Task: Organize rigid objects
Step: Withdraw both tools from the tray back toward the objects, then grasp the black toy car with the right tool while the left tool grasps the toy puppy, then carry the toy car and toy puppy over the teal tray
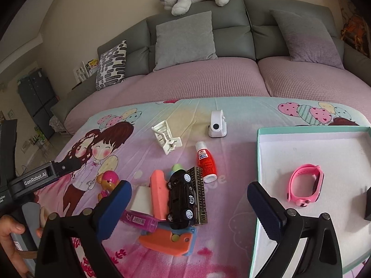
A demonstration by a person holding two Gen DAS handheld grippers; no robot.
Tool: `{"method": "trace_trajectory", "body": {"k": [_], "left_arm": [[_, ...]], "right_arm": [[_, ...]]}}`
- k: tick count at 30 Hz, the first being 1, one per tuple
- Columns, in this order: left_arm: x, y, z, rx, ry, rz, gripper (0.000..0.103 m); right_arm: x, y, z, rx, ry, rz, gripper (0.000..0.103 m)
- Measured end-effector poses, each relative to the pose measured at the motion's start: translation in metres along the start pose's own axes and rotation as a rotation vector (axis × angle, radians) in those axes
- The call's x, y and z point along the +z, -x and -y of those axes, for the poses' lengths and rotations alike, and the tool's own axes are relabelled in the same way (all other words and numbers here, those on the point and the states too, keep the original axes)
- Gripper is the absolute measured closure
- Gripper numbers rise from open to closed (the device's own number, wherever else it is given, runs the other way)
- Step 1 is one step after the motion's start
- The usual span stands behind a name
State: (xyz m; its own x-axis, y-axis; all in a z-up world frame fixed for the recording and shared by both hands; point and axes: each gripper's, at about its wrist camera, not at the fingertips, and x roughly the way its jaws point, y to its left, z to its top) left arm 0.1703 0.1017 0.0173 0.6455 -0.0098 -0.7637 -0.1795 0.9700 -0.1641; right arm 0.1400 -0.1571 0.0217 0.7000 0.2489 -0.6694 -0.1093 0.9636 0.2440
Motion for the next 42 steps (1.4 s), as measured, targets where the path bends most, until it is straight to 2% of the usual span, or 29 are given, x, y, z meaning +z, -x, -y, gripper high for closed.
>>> {"method": "trace_trajectory", "body": {"k": [2,10,15,19,22,24,27,31,34,36,37,42], "left_arm": [[-0.003,-0.008,0.0,-0.001,-0.002,-0.022,0.0],[-0.013,-0.038,0.006,-0.018,0.002,-0.109,0.0],[-0.017,-0.051,0.01,-0.037,0.001,-0.141,0.0],[-0.019,-0.056,0.012,-0.04,-0.013,-0.15,0.0],[-0.021,-0.059,0.015,-0.045,-0.022,-0.159,0.002],[-0.022,-0.061,0.016,-0.046,-0.027,-0.167,0.008],[-0.024,-0.064,0.019,-0.046,-0.04,-0.177,0.019],[-0.025,-0.062,0.025,-0.083,-0.055,-0.176,0.048],[-0.025,-0.062,0.027,-0.076,-0.065,-0.173,0.049],[-0.024,-0.059,0.027,-0.083,-0.06,-0.162,0.058],[-0.023,-0.056,0.028,-0.084,-0.059,-0.158,0.067],[-0.019,-0.047,0.032,-0.083,-0.074,-0.141,0.067]], "right_arm": [[-0.003,-0.009,-0.006,-0.011,0.024,-0.022,0.005],[-0.01,-0.026,-0.005,-0.038,0.012,-0.081,0.025],[-0.012,-0.032,-0.001,-0.054,0.004,-0.102,0.046],[-0.013,-0.034,-0.005,-0.051,0.017,-0.11,0.055],[-0.014,-0.035,-0.007,-0.038,0.019,-0.116,0.066],[-0.014,-0.036,-0.007,-0.022,0.015,-0.117,0.073],[-0.014,-0.035,-0.008,-0.019,0.016,-0.114,0.074],[-0.013,-0.031,-0.007,-0.008,0.005,-0.101,0.074],[-0.012,-0.029,-0.004,0.005,-0.011,-0.094,0.074],[-0.011,-0.027,-0.002,0.008,-0.021,-0.085,0.074],[-0.01,-0.025,-0.001,0.009,-0.025,-0.078,0.074],[-0.003,-0.01,0.007,0.022,-0.057,-0.027,0.074]]}}
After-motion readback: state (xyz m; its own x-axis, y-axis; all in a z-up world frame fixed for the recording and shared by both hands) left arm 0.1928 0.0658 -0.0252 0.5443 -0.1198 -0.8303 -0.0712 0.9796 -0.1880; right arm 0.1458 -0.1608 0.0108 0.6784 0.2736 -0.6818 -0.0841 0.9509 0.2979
